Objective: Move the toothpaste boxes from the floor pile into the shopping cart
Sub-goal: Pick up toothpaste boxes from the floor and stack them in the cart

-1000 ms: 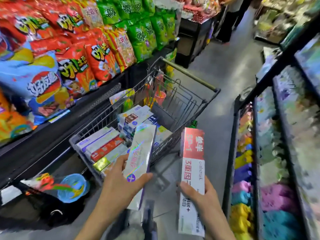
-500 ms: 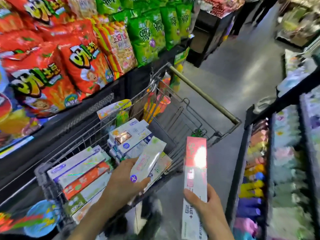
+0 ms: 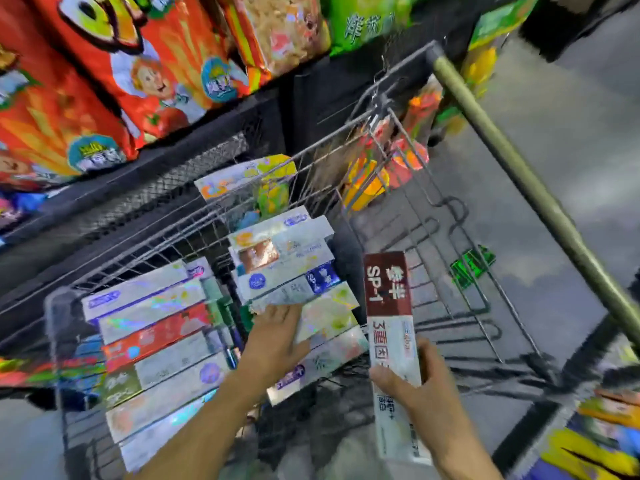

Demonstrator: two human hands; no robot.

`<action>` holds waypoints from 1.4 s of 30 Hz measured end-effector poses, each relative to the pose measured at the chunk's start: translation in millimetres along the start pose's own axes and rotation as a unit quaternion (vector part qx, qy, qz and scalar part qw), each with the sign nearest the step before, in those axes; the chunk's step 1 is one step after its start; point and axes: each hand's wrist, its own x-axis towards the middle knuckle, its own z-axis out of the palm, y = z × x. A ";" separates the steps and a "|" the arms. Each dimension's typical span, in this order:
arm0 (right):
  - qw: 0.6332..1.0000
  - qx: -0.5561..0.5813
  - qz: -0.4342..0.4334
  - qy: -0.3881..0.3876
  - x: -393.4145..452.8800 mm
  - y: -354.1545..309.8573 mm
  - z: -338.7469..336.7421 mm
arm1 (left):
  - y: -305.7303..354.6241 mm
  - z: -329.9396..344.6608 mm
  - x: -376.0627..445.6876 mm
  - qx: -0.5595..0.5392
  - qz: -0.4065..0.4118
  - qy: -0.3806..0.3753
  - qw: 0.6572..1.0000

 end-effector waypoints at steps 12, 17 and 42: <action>0.997 -0.045 0.055 -0.036 65.5 -0.5 11.4 | -16.7 72.1 7.7 0.097 -0.024 0.129 0.987; 0.995 -0.069 0.058 -0.036 65.9 0.6 14.9 | -22.1 84.9 3.6 0.122 -0.024 0.196 0.973; 0.586 -0.702 -0.188 -0.360 178.1 15.5 83.1 | -75.1 54.4 -106.5 -0.023 -0.149 0.157 0.976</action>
